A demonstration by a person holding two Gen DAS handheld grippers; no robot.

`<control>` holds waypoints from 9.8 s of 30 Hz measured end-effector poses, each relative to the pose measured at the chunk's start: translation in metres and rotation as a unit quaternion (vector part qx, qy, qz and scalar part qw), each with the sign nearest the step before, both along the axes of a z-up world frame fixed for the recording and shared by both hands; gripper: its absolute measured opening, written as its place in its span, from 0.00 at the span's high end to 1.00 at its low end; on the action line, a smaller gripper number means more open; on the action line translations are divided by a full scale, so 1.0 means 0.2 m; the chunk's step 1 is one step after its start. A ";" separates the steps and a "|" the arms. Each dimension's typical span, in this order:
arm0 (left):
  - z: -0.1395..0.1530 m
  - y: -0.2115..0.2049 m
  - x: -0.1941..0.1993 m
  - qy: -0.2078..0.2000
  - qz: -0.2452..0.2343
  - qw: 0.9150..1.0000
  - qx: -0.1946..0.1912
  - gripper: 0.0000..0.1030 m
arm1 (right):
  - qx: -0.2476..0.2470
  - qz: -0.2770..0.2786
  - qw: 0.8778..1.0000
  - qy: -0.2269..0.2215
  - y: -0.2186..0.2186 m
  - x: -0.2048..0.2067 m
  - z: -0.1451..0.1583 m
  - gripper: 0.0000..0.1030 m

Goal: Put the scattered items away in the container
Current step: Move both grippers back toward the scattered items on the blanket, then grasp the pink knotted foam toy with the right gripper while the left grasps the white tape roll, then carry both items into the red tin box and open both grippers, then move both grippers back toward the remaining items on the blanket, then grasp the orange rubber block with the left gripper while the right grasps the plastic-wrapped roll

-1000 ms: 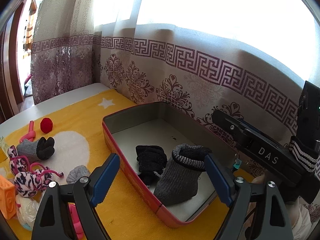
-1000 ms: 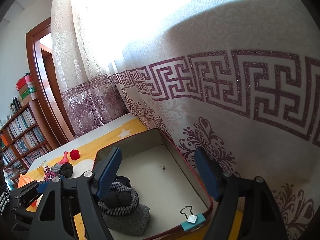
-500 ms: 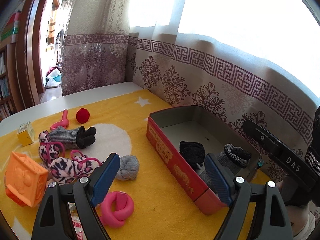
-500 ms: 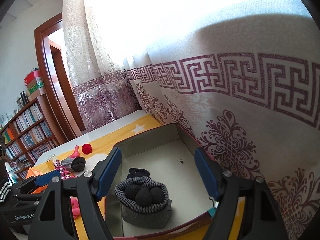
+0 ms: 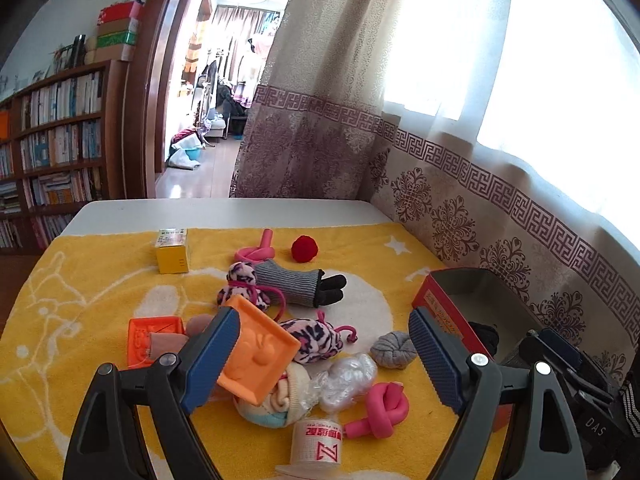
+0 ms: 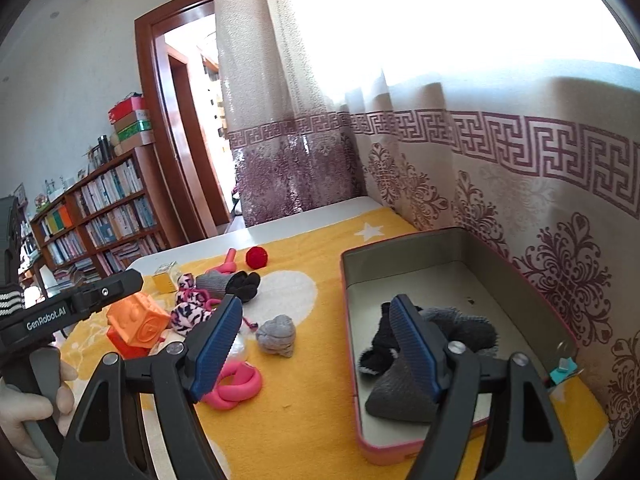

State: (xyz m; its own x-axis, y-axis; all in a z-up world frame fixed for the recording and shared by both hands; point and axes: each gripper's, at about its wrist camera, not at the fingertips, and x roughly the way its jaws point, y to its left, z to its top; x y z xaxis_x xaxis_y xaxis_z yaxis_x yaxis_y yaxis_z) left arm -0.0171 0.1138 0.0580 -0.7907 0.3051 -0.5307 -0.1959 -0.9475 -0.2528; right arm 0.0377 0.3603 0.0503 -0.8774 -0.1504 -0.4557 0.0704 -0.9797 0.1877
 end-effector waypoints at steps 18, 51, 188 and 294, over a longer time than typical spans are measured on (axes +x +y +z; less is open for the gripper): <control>-0.19 -0.27 0.04 -0.044 0.034 0.998 0.026 0.15 | 0.056 0.104 0.981 -0.152 -0.45 -0.19 -0.31 0.22; -0.31 -0.09 0.06 -0.072 -0.025 0.997 0.000 0.14 | 0.059 0.055 0.990 -0.116 -0.36 -0.18 -0.25 0.42; -0.09 -0.05 0.00 -0.032 -0.012 0.999 -0.025 0.25 | -0.032 -0.026 0.999 -0.035 -0.01 -0.03 -0.06 0.24; -0.37 -0.29 0.13 -0.085 -0.058 0.994 0.042 0.40 | -0.014 0.097 0.969 -0.229 -0.52 -0.53 -0.46 0.62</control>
State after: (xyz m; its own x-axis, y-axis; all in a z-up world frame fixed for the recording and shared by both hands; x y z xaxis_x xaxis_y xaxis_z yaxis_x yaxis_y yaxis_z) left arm 0.0086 0.0560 -0.0152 -0.6484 0.4380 -0.6227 -0.2506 -0.8951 -0.3687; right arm -0.0679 0.2554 -0.0418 -0.5383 -0.3091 -0.7840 0.1551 -0.9507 0.2684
